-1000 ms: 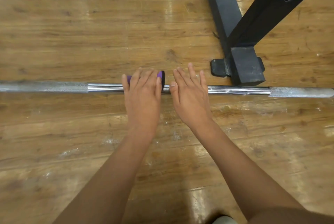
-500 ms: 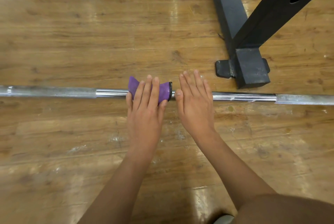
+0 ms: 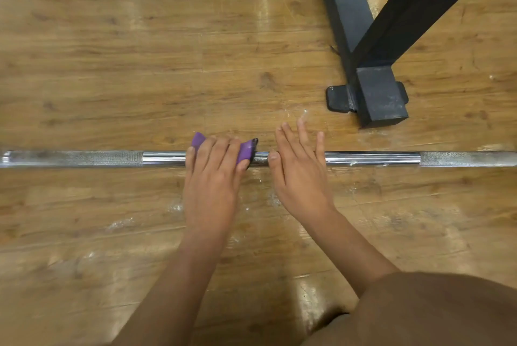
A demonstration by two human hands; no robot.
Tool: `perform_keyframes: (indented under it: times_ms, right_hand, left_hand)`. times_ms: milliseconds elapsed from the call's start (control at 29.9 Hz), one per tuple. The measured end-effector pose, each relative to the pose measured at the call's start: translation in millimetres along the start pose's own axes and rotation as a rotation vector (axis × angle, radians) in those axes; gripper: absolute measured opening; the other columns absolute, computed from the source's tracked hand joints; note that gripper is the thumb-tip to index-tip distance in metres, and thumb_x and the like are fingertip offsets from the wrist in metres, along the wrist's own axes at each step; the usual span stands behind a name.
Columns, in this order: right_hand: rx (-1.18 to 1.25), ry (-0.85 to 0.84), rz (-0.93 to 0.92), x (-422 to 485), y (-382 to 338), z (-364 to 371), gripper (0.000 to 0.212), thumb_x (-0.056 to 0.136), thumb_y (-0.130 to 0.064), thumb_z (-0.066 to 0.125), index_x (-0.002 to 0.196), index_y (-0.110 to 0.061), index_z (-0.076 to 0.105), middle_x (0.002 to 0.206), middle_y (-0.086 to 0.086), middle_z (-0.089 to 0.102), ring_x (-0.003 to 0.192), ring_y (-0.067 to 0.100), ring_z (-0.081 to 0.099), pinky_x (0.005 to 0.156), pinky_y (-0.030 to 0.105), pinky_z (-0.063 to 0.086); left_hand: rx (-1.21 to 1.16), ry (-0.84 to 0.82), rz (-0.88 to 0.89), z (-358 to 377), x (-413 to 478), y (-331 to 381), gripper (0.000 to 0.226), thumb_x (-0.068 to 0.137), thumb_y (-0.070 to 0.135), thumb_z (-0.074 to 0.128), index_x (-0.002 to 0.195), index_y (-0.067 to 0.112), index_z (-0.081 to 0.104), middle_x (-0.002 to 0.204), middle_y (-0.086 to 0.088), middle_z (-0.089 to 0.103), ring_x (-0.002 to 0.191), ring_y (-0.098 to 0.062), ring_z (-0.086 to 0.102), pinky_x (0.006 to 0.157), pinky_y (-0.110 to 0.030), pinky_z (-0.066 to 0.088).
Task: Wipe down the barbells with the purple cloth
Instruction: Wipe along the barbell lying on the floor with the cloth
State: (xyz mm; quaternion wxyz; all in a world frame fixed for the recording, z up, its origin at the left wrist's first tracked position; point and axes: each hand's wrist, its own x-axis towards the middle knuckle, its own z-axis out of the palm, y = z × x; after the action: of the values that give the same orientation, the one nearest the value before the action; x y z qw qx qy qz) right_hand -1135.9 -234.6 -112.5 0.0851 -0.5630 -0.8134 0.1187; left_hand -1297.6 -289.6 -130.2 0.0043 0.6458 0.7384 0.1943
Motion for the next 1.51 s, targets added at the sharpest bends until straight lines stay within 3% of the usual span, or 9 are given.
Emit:
perform_keyframes:
  times_ms: [134, 368, 669, 803, 937, 1104, 1305, 1405, 1505]
  right_hand:
    - [-0.041, -0.026, 0.056, -7.6, 13.8, -7.6, 0.062, 0.107, -0.043, 0.011, 0.157, -0.013, 0.030, 0.165, 0.000, 0.024, 0.156, 0.015, -0.007, 0.122, 0.045, -0.019]
    - [-0.029, 0.089, 0.071, -23.4, 10.2, 6.8, 0.055, 0.109, -0.037, 0.022, 0.154, -0.012, 0.039, 0.163, 0.000, 0.031, 0.156, 0.019, 0.007, 0.126, 0.046, 0.009]
    - [-0.020, 0.163, 0.048, -40.3, 10.6, 13.6, 0.053, 0.108, -0.035, 0.025, 0.154, -0.012, 0.039, 0.163, 0.000, 0.032, 0.156, 0.021, 0.008, 0.126, 0.048, 0.004]
    - [-0.008, 0.205, 0.039, -47.7, 10.5, 16.9, 0.053, 0.107, -0.033, 0.028, 0.153, -0.012, 0.041, 0.162, 0.001, 0.033, 0.156, 0.023, 0.010, 0.126, 0.047, 0.002]
    - [0.010, 0.271, 0.034, -54.7, 10.2, 22.7, 0.054, 0.107, -0.034, 0.027, 0.154, -0.012, 0.039, 0.163, 0.001, 0.032, 0.156, 0.023, 0.010, 0.126, 0.049, 0.005]
    - [0.007, 0.313, 0.022, -64.0, 9.3, 28.1, 0.054, 0.108, -0.035, 0.022, 0.155, -0.012, 0.038, 0.163, 0.003, 0.032, 0.156, 0.024, 0.013, 0.125, 0.048, 0.008]
    - [0.013, 0.315, 0.006, -76.3, 11.1, 30.6, 0.056, 0.108, -0.035, 0.021, 0.156, -0.009, 0.034, 0.164, 0.006, 0.030, 0.156, 0.025, 0.009, 0.125, 0.047, 0.005]
    - [0.009, 0.321, 0.004, -82.2, 10.7, 32.3, 0.055, 0.108, -0.035, 0.021, 0.157, -0.010, 0.031, 0.164, 0.006, 0.027, 0.156, 0.025, 0.008, 0.125, 0.048, 0.003]
    - [0.015, 0.332, -0.003, -86.9, 9.9, 34.0, 0.055, 0.108, -0.035, 0.023, 0.157, -0.011, 0.029, 0.165, 0.005, 0.025, 0.156, 0.025, 0.007, 0.125, 0.048, 0.001]
  left_hand:
    - [-0.036, 0.101, -0.148, -3.8, -16.2, -15.3, 0.043, 0.106, 0.031, 0.044, 0.144, 0.013, 0.054, 0.147, -0.002, 0.054, 0.142, -0.026, 0.038, 0.120, -0.049, 0.024]
    - [-0.010, 0.068, -0.034, 1.0, -30.6, 9.0, 0.044, 0.106, 0.033, 0.041, 0.144, 0.016, 0.055, 0.147, 0.000, 0.055, 0.140, -0.025, 0.042, 0.119, -0.048, 0.023]
    - [-0.073, 0.061, -0.184, -10.8, -44.4, 15.3, 0.045, 0.106, 0.031, 0.040, 0.145, 0.013, 0.054, 0.150, 0.000, 0.052, 0.145, -0.025, 0.035, 0.123, -0.047, 0.015]
    - [-0.028, 0.004, -0.092, -10.6, -54.3, 23.7, 0.046, 0.106, 0.032, 0.037, 0.146, 0.015, 0.052, 0.151, 0.000, 0.051, 0.144, -0.025, 0.037, 0.120, -0.051, 0.024]
    - [-0.084, 0.064, -0.116, -10.1, -54.9, 14.5, 0.043, 0.104, 0.029, 0.044, 0.141, 0.012, 0.058, 0.146, -0.003, 0.056, 0.141, -0.026, 0.040, 0.119, -0.053, 0.027]
    - [-0.171, 0.061, -0.259, -9.4, -71.2, 35.5, 0.045, 0.106, 0.031, 0.040, 0.146, 0.015, 0.053, 0.153, 0.001, 0.047, 0.150, -0.019, 0.024, 0.125, -0.036, 0.002]
    - [-0.108, 0.089, -0.116, -12.3, -81.1, 10.1, 0.041, 0.106, 0.026, 0.042, 0.142, 0.013, 0.057, 0.149, -0.004, 0.052, 0.147, -0.024, 0.032, 0.124, -0.046, 0.015]
    - [-0.159, 0.105, -0.225, -13.7, -82.9, 25.0, 0.040, 0.106, 0.025, 0.042, 0.142, 0.013, 0.056, 0.149, -0.002, 0.052, 0.149, -0.023, 0.029, 0.125, -0.044, 0.007]
    - [-0.151, 0.054, -0.149, -10.6, -91.8, 44.2, 0.043, 0.107, 0.029, 0.037, 0.143, 0.015, 0.055, 0.148, -0.001, 0.054, 0.148, -0.024, 0.031, 0.125, -0.044, 0.006]
